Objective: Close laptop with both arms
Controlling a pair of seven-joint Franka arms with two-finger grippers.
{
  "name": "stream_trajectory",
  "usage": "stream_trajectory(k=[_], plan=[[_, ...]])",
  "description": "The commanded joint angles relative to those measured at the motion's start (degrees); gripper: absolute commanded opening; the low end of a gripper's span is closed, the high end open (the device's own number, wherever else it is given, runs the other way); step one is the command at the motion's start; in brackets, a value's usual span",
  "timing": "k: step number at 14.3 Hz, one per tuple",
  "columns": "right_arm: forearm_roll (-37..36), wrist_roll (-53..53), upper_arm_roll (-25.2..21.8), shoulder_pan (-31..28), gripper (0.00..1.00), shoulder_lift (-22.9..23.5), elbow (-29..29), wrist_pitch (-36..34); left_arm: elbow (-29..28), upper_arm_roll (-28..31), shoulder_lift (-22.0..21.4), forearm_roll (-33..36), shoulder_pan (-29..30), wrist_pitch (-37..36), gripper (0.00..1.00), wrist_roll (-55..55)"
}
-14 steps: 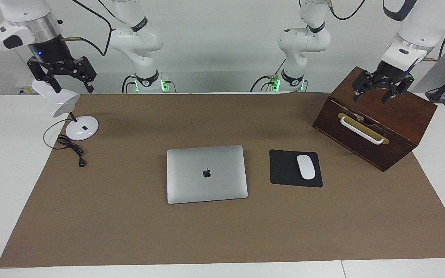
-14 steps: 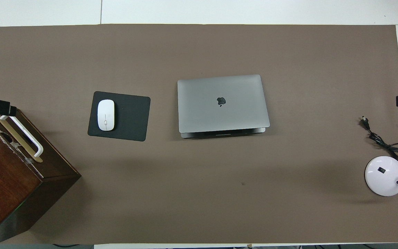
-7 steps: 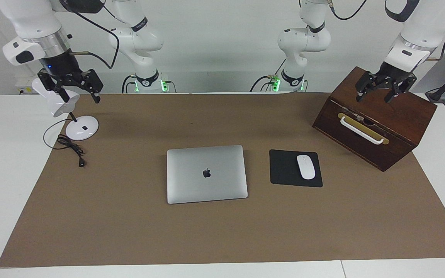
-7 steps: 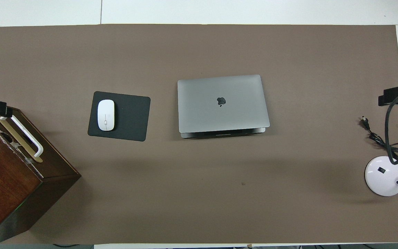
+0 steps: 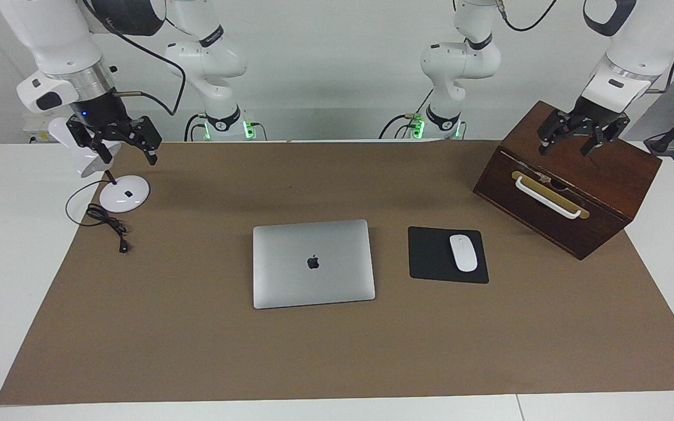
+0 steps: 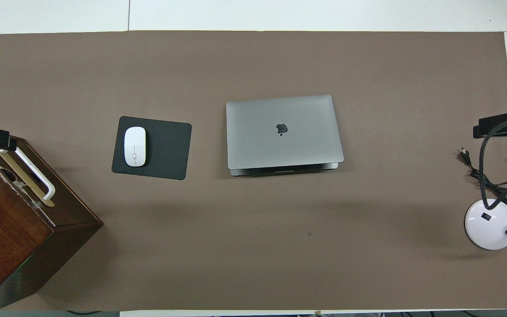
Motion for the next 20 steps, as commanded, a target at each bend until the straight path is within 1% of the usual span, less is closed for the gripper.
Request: stream_trajectory(k=[1,6,20], plan=[[0.2,1.0,0.7,-1.0,1.00,-1.7,-2.1,1.1,-0.2,0.3,-0.3,1.3,-0.7,-1.2,1.00,-1.0],[0.2,1.0,0.7,-1.0,1.00,-1.7,-2.8,1.4,-0.1,0.3,-0.3,1.3,-0.7,-1.2,1.00,-1.0],[0.2,0.7,0.7,-1.1,1.00,-1.3,-2.2,3.0,0.3,0.7,-0.2,1.2,-1.3,-1.9,1.00,-1.0]])
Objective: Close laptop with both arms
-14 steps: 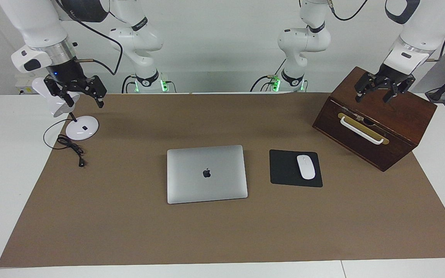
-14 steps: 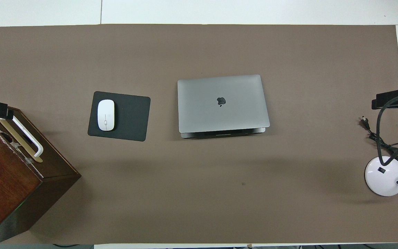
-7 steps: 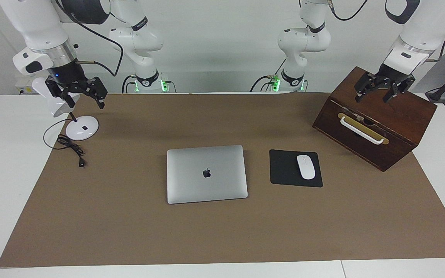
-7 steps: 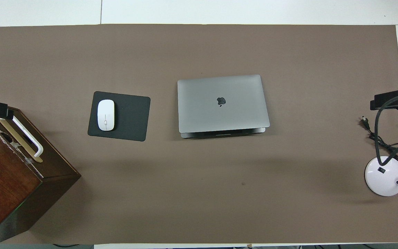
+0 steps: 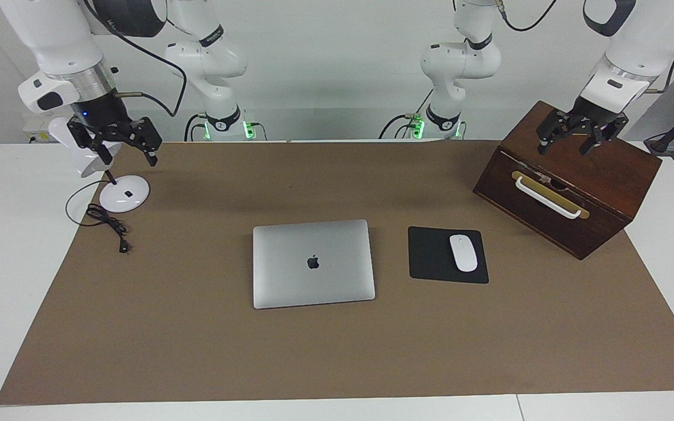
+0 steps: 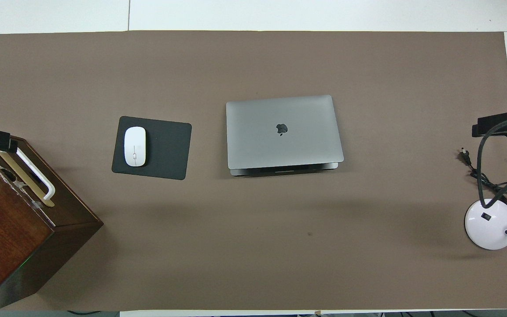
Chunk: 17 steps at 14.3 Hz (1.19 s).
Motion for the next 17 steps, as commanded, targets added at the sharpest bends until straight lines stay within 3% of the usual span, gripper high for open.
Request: stream_trajectory(k=[1,7,9,10,14,17], plan=[[0.2,0.6,0.7,-1.1,1.00,-1.0,-1.2,1.3,0.2,0.8,-0.1,1.2,-1.2,-1.2,1.00,-1.0],[0.0,0.6,0.7,-0.9,1.00,-0.3,4.6,-3.1,0.8,0.7,0.6,1.0,-0.5,-1.3,1.00,-0.9],[-0.8,0.7,0.8,-0.8,1.00,4.2,14.8,-13.0,0.7,0.6,0.6,1.0,-0.5,-1.2,1.00,-1.0],[-0.4,0.6,0.8,-0.8,1.00,5.6,17.7,-14.2,0.7,0.3,0.6,1.0,-0.5,-1.1,1.00,-1.1],[-0.1,0.3,0.8,-1.6,1.00,6.1,18.7,-14.6,0.5,0.2,0.6,1.1,-0.6,-1.0,1.00,-2.5],[0.5,0.1,0.7,-1.6,1.00,9.1,22.3,-15.5,0.5,0.2,0.6,1.1,-0.5,-1.1,1.00,-2.5]])
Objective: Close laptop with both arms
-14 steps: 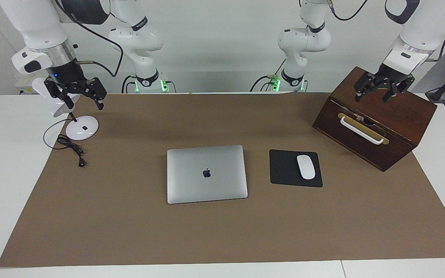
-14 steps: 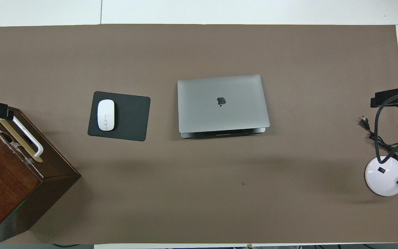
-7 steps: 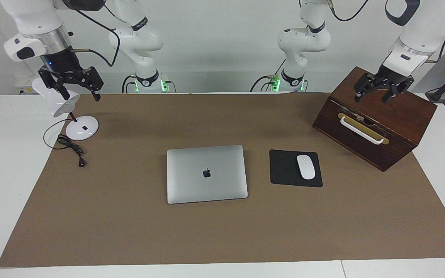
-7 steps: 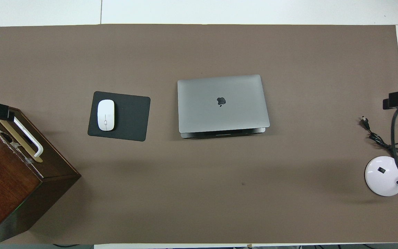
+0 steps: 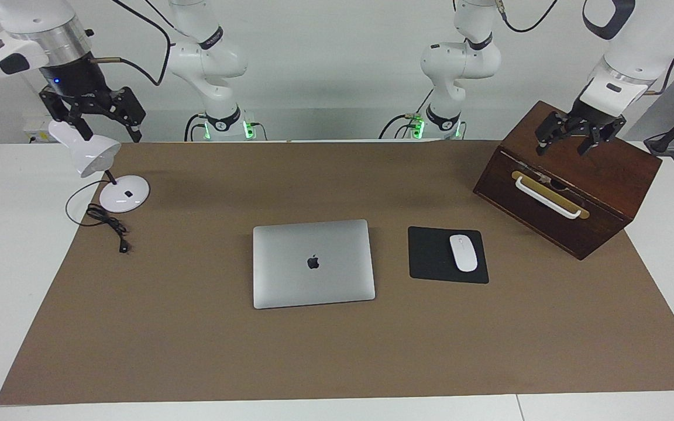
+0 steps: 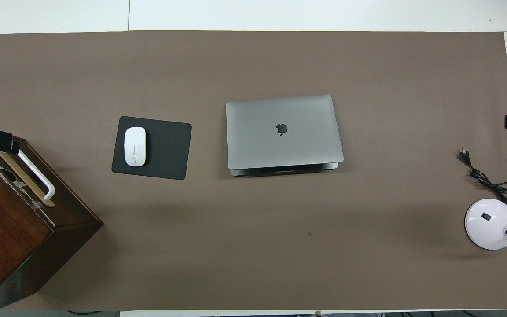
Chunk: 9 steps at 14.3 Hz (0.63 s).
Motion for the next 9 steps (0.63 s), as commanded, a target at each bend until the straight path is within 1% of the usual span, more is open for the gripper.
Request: stream_trajectory(k=[1,4,5,7,8,9], plan=[[1.0,0.0,0.7,-1.3,1.00,2.8,3.9,-1.1,0.5,0.2,0.2,1.1,-0.5,-0.5,1.00,-1.1],[1.5,-0.2,0.6,-1.6,1.00,3.4,3.7,0.7,0.7,0.2,0.2,1.1,-0.6,-0.6,1.00,-1.1],[2.6,-0.2,0.6,-1.9,1.00,3.3,2.5,1.9,0.6,0.2,0.2,1.1,-0.6,-0.7,1.00,-1.0],[3.0,-0.3,0.5,-2.3,1.00,3.3,2.1,2.4,0.8,0.3,0.8,1.1,-0.6,-0.5,1.00,-1.0],[3.2,-0.9,0.4,-2.3,1.00,3.3,1.8,3.4,1.0,0.3,1.0,1.1,-0.6,-0.6,1.00,-1.0],[3.6,-2.3,0.2,-2.3,1.00,3.0,0.1,6.0,1.2,0.3,1.0,1.1,-0.6,-0.6,1.00,-1.0]])
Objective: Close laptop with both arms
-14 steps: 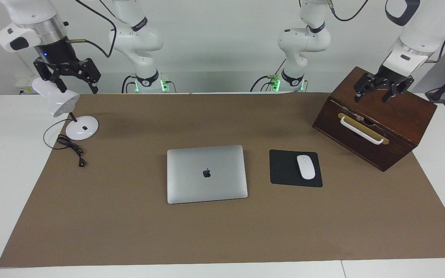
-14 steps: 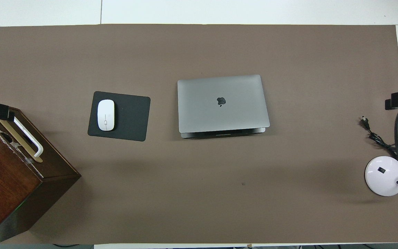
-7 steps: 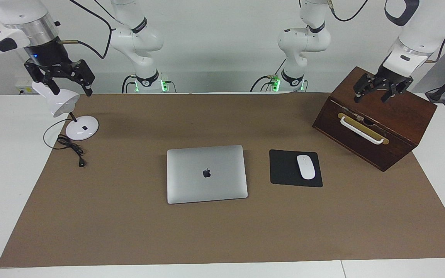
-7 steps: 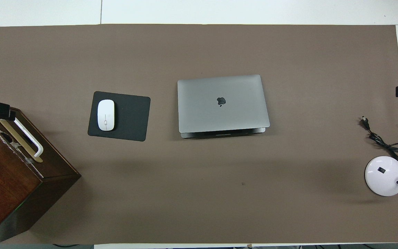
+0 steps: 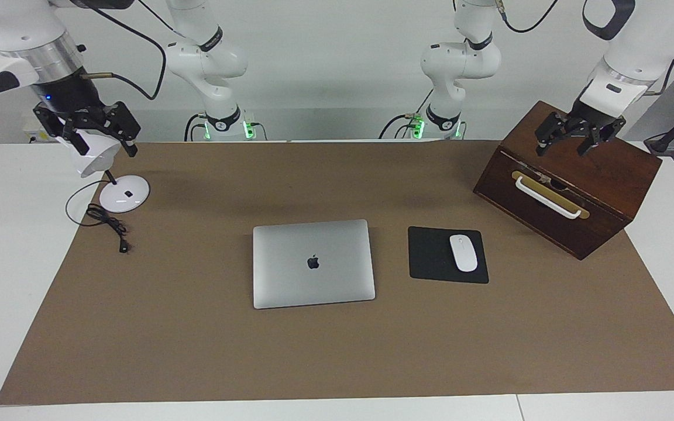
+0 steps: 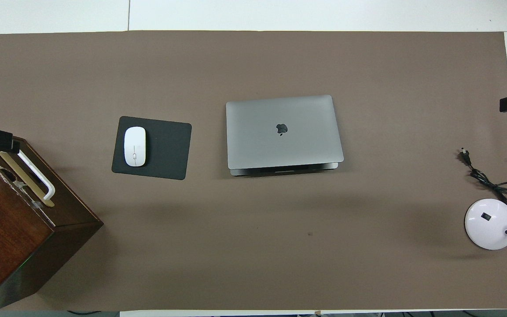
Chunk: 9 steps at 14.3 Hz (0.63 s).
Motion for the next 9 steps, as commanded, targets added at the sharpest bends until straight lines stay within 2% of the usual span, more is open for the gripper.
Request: stream_trajectory(k=[1,7,9], plan=[[1.6,-3.3,0.1,-1.3,1.00,-1.4,-5.1,5.9,1.1,0.3,0.8,1.1,-0.6,-0.5,1.00,-0.9],[1.5,-3.6,0.0,-1.5,1.00,-1.4,-7.0,8.7,1.6,0.3,1.4,1.0,-0.5,-0.8,1.00,-0.9],[0.7,-3.5,0.0,-1.6,1.00,-1.3,-6.1,7.0,1.7,0.3,1.5,1.0,-0.4,-0.8,1.00,-0.9]])
